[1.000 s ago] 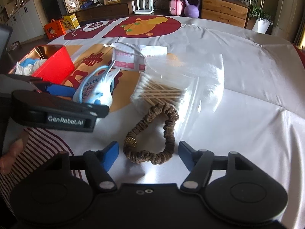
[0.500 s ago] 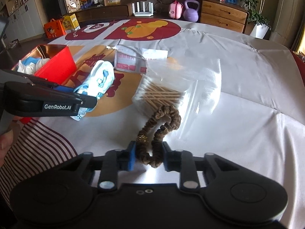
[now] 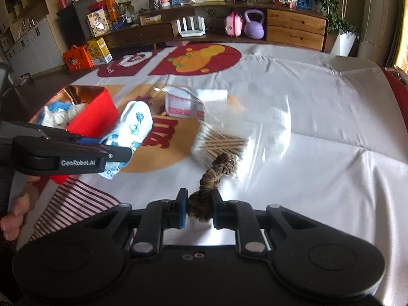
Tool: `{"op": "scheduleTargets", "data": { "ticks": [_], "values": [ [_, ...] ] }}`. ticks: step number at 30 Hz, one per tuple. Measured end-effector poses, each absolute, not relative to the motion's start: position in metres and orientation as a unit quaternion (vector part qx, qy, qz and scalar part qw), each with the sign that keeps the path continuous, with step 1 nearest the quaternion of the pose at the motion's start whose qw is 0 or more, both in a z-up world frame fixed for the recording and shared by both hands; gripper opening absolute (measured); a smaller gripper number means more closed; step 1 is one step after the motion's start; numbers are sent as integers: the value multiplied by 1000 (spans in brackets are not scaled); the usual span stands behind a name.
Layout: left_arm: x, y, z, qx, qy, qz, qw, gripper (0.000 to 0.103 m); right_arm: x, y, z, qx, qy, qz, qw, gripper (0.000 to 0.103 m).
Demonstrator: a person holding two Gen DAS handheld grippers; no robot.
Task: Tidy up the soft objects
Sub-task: 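Carry the mask with the left tool while the right tool carries the hair tie over the tin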
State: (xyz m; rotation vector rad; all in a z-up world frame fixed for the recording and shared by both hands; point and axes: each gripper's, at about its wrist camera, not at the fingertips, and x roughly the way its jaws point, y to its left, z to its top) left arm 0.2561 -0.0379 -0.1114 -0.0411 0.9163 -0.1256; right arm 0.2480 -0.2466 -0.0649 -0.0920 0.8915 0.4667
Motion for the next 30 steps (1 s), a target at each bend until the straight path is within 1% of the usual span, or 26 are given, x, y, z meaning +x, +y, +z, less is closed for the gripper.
{"op": "scheduleTargets", "data": {
  "ticks": [17,30],
  "values": [
    [210,-5,-56,-41,430,-58,900,29,209,-214,-1,-34,388,281,877,17],
    [174,47,-19,-57,409,-35,910,29,187,-163,36,-59,351,321,878,17]
  ]
}}
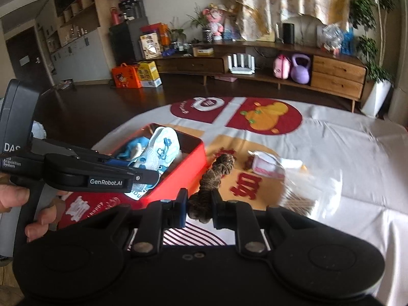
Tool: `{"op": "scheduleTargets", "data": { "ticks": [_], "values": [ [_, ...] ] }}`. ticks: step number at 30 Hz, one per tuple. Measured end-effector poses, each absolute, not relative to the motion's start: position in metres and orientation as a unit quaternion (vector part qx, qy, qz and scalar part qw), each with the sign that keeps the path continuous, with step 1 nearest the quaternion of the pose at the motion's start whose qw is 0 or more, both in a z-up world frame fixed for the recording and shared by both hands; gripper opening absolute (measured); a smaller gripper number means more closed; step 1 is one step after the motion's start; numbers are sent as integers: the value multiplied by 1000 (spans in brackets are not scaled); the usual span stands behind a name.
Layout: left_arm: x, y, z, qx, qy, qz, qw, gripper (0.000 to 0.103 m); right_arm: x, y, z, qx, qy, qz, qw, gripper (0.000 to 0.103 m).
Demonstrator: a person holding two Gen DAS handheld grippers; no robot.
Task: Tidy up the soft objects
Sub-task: 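Carry the mask with the left tool while the right tool carries the hair tie over the tin, then open the left tool to drop the mask while the right tool drops the hair tie into the tin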
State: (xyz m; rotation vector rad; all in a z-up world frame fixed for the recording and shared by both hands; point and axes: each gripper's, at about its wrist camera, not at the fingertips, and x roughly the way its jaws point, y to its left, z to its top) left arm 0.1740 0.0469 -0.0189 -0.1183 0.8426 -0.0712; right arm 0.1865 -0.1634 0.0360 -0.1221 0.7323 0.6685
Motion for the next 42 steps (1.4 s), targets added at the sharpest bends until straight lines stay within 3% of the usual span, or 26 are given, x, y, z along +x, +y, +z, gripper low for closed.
{"op": "scheduleTargets", "data": {
  "ticks": [19,42],
  "values": [
    [155,128,7,-45,397,-1,916,29,190,-81,41,-83,346,361,862,17],
    [211,181,-58,-31,458,47,887,29,253,-13,-31,-106,413,337,839,17]
  ]
}}
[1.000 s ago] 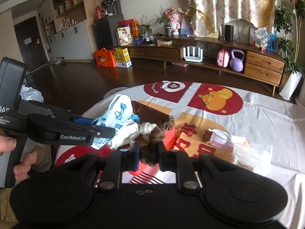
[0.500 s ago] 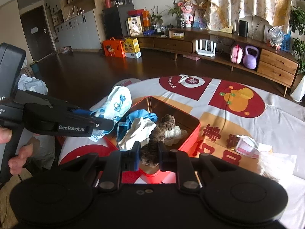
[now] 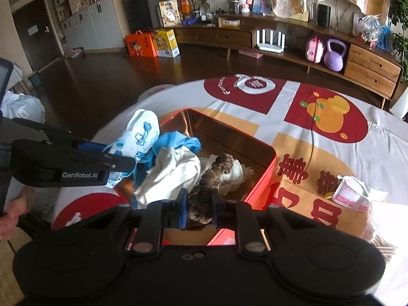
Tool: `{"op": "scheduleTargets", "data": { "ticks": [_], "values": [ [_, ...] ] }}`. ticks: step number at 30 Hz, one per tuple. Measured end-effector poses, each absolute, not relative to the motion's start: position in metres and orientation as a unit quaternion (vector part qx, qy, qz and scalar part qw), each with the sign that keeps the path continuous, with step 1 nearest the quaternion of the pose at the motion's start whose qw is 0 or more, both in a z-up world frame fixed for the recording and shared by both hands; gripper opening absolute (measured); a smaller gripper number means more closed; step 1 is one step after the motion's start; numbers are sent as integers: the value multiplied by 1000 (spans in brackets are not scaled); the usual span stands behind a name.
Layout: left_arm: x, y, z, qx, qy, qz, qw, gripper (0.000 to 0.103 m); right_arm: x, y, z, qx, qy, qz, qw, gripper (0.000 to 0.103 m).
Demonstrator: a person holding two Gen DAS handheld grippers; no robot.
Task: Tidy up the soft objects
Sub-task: 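Open the left tool to drop the mask while the right tool drops the hair tie into the tin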
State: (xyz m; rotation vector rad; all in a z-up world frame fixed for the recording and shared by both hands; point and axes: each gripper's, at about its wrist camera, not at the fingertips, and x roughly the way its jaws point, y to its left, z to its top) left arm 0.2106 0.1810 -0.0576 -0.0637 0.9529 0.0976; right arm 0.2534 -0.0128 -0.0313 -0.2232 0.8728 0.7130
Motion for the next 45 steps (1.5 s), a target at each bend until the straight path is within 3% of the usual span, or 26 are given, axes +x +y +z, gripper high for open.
{"op": "scheduleTargets", "data": {
  "ticks": [17,37,38,40,41,45],
  "values": [
    [237,173,-90,-2,484,51,874,29,271,8,-66,-140,429,320,833,18],
    [240,172,-101,-14,499,58,865,31,272,4,-66,-119,447,315,829,33],
    [239,172,-100,-12,499,58,865,33,272,4,-65,-119,447,315,829,33],
    [237,170,-97,-11,495,60,867,51,270,3,-63,-117,446,316,829,34],
    [236,170,-95,-11,490,61,870,64,269,2,-61,-117,445,317,829,38],
    [231,169,-87,-17,477,59,877,69,264,1,-55,-117,438,320,832,45]
  ]
}}
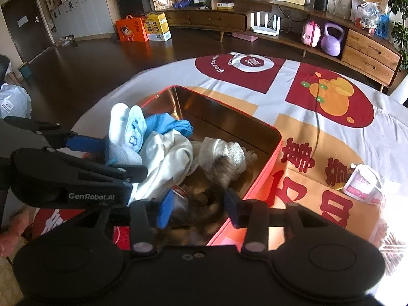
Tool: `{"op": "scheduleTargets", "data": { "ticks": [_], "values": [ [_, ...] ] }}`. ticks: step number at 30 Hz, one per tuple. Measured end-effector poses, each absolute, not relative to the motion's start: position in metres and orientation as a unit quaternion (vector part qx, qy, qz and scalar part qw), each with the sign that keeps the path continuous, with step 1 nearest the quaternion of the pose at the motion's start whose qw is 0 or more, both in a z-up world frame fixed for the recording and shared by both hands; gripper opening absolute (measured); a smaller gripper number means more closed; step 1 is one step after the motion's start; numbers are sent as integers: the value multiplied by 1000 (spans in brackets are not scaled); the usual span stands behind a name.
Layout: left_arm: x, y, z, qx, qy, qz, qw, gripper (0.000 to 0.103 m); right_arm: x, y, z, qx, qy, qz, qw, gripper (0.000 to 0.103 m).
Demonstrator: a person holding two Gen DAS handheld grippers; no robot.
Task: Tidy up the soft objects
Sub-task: 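Open the left tool to drop the mask while the right tool drops the hair tie into the tin, then move both tools back toward the cotton swab bag on the table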
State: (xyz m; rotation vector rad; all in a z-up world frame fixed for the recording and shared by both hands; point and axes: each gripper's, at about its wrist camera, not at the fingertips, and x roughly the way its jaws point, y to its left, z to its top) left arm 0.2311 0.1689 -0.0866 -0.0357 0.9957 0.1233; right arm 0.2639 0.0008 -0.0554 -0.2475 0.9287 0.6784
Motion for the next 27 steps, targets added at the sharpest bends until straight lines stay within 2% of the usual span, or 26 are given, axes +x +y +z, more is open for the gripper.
{"op": "scheduleTargets", "data": {
  "ticks": [10,14,20,23,27],
  "values": [
    [219,166,-68,-20,460,61,886,69,252,-9,-36,-112,426,327,836,47],
    [212,164,-58,-23,450,62,890,69,245,-16,-26,-108,413,327,843,64],
    [199,159,-40,-24,434,61,899,69,236,-26,-13,-102,403,331,847,66],
    [193,158,-32,-28,425,59,903,69,230,-33,-6,-100,396,334,849,73],
    [183,155,-23,-35,414,57,908,69,222,-43,2,-97,389,339,851,78]
  ]
}}
